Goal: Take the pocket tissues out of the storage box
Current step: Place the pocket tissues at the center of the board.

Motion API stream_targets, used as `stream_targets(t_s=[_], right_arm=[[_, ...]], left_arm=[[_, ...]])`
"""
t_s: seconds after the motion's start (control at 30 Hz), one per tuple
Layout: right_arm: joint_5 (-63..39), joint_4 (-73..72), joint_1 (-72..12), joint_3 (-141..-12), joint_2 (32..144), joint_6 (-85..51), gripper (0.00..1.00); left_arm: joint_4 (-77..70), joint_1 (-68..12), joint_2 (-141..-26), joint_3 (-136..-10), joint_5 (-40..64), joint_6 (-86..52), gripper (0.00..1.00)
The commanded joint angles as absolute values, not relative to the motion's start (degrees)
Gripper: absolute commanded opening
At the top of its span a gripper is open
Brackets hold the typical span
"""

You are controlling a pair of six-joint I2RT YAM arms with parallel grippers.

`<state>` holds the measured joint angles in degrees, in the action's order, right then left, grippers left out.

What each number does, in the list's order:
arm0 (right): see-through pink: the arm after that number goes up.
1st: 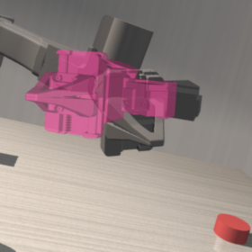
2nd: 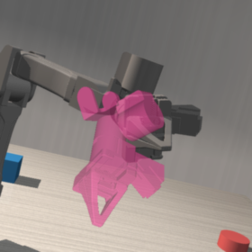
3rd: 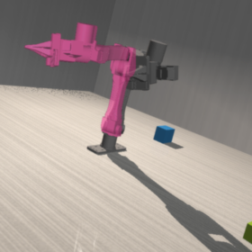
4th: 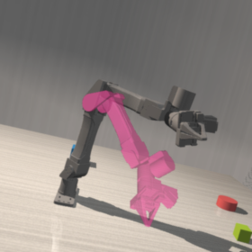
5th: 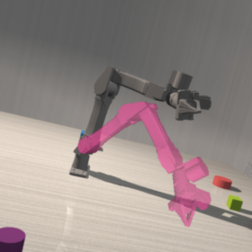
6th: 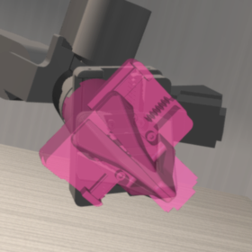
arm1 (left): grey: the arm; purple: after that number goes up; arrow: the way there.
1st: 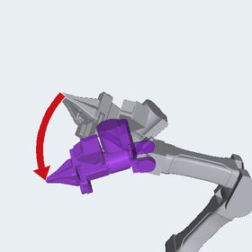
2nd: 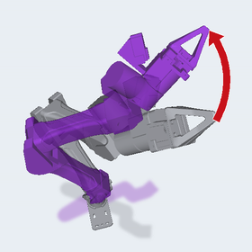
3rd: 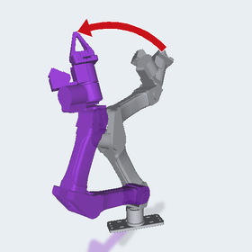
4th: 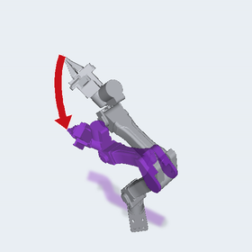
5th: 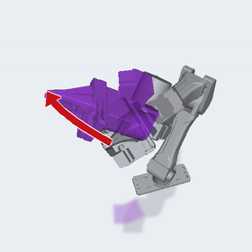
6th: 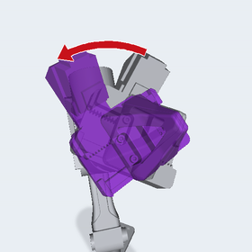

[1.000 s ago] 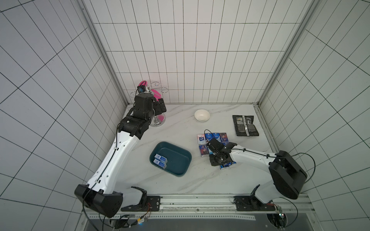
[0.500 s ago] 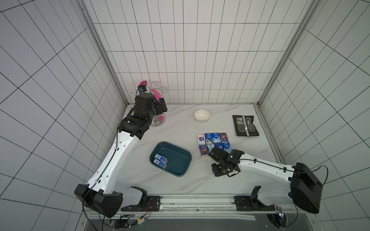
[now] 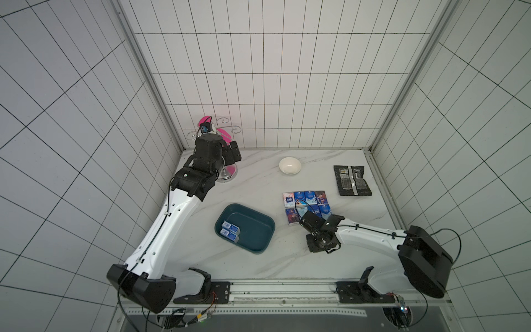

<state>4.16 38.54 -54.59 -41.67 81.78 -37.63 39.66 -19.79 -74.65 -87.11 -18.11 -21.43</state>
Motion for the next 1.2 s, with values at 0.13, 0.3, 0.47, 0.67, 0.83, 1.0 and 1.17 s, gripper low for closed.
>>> stream_targets(t_s=[0.13, 0.3, 0.47, 0.67, 0.83, 1.0, 1.17], right_arm=[[7.3, 37.0, -52.8, -41.6, 83.1, -37.1, 0.28], [7.3, 36.8, -52.1, -42.4, 83.5, -36.4, 0.28], [6.6, 36.4, -52.0, -42.8, 83.5, -35.7, 0.28], [1.4, 39.2, -55.2, -45.0, 83.3, -32.6, 0.29], [2.3, 44.7, -64.7, -51.5, 83.9, -32.3, 0.30], [3.2, 42.3, -66.3, -57.9, 79.5, -30.6, 0.31], [-1.4, 35.4, -66.3, -65.4, 82.2, -26.0, 0.34]], left_arm=[[38.7, -19.9, -73.4, -86.9, -18.3, -21.0, 0.99], [39.0, -19.9, -73.1, -86.8, -18.5, -21.0, 0.99], [39.0, -19.9, -72.8, -86.7, -18.8, -20.9, 0.98], [38.9, -19.9, -73.4, -86.7, -18.6, -20.9, 0.99], [38.9, -19.9, -74.3, -86.9, -18.8, -20.8, 0.99], [39.4, -19.9, -74.2, -86.6, -19.9, -21.1, 0.99], [39.7, -19.9, -73.9, -86.8, -20.3, -21.8, 0.98]])
